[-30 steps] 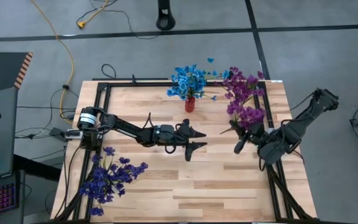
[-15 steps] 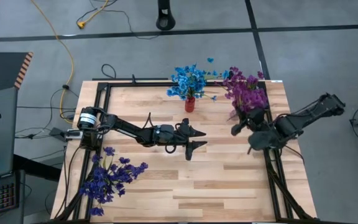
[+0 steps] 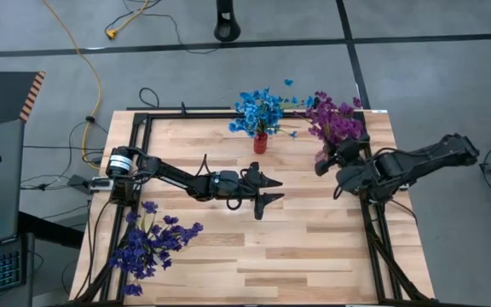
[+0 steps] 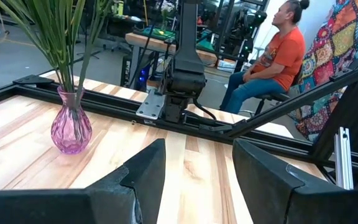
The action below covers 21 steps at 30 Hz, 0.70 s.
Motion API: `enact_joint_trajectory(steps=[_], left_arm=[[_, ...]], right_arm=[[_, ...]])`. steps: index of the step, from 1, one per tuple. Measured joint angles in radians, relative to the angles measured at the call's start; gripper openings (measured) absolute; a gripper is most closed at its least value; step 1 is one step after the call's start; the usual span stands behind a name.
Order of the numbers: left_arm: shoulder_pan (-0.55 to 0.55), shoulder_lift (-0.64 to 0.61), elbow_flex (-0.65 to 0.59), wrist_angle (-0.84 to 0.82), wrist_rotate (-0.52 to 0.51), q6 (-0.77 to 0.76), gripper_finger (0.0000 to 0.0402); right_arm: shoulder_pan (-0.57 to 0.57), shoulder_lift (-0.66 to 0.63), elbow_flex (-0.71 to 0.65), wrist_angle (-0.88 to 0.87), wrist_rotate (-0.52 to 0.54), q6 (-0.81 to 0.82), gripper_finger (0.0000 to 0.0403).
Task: Sort flowers into vase by color
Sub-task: Put the violet flowers into the violet vase
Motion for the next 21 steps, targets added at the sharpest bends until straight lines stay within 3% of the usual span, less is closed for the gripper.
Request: enact_joint_trajectory(steps=[21], left_arm=[[0.0,0.0,0.0,0.0,0.0,-0.042,0.0174]], right_arm=[[-0.011,-0.139,0.0,0.003,-0.041,-0.179,0.0039]])
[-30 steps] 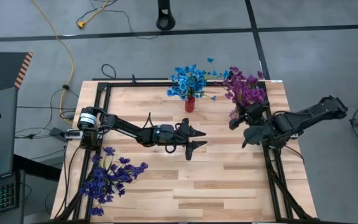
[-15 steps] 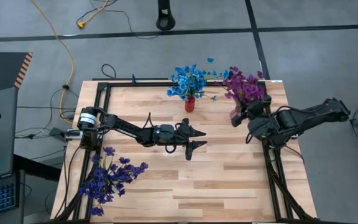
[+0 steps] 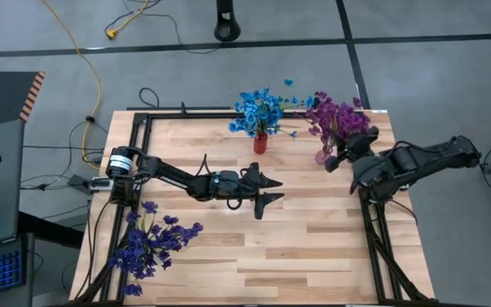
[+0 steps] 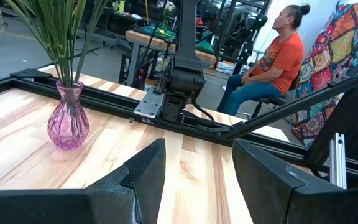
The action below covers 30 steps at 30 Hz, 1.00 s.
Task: Sort flowers into vase by color
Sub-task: Put the violet flowers into the violet vase
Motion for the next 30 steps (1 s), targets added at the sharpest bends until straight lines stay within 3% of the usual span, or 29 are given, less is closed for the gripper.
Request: enact_joint_trajectory(steps=[12,20,25,30], left_arm=[[0.0,0.0,0.0,0.0,0.0,0.0,0.0174],[0.0,0.0,0.0,0.0,0.0,0.0,0.0174],[0.0,0.0,0.0,0.0,0.0,0.0,0.0174],[0.0,0.0,0.0,0.0,0.0,-0.002,0.0174]], right_arm=[[-0.002,0.0,0.001,-0.053,-0.001,0.001,0.0039],[-0.002,0.019,0.001,-0.153,0.011,0.128,0.0039],[-0.002,0.023,-0.06,-0.162,0.077,0.197,0.0039],[-0.002,0.024,-0.096,-0.156,0.078,0.249,0.0039]])
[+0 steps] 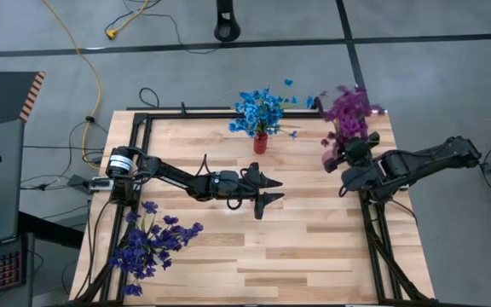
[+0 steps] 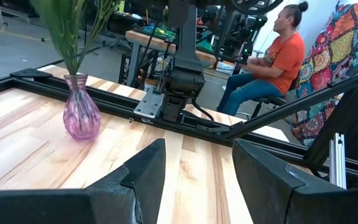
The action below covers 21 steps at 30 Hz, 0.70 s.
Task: Sort flowers into vase by color
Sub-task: Put the violet flowers into the violet vase
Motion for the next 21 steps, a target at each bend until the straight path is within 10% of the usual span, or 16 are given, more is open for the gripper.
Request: enact_joint_trajectory(steps=[21], left_arm=[[0.0,0.0,0.0,0.0,0.0,-0.002,0.0174]], right_arm=[[0.002,0.0,-0.002,0.16,-0.026,-0.11,0.0039]])
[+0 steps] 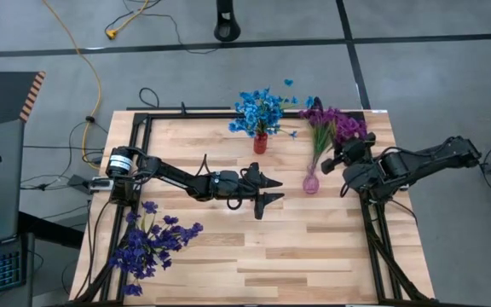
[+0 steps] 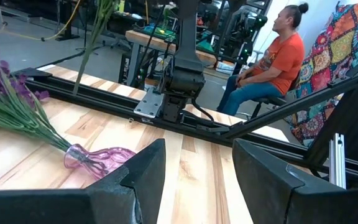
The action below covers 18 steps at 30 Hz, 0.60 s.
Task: Sort flowers into vase by color
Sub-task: Put the violet flowers into the violet vase
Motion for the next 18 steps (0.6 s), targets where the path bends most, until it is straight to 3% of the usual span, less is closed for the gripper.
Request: enact_joint_trajectory(steps=[7,18], left_arm=[[0.0,0.0,0.0,0.0,0.0,0.0,0.0174],[0.0,0.0,0.0,-0.025,0.0,-0.058,0.0174]], right_arm=[[0.0,0.0,0.0,0.003,-0.056,0.033,0.0039],[-0.003,0.0,0.0,0.003,-0.059,0.038,0.0039]])
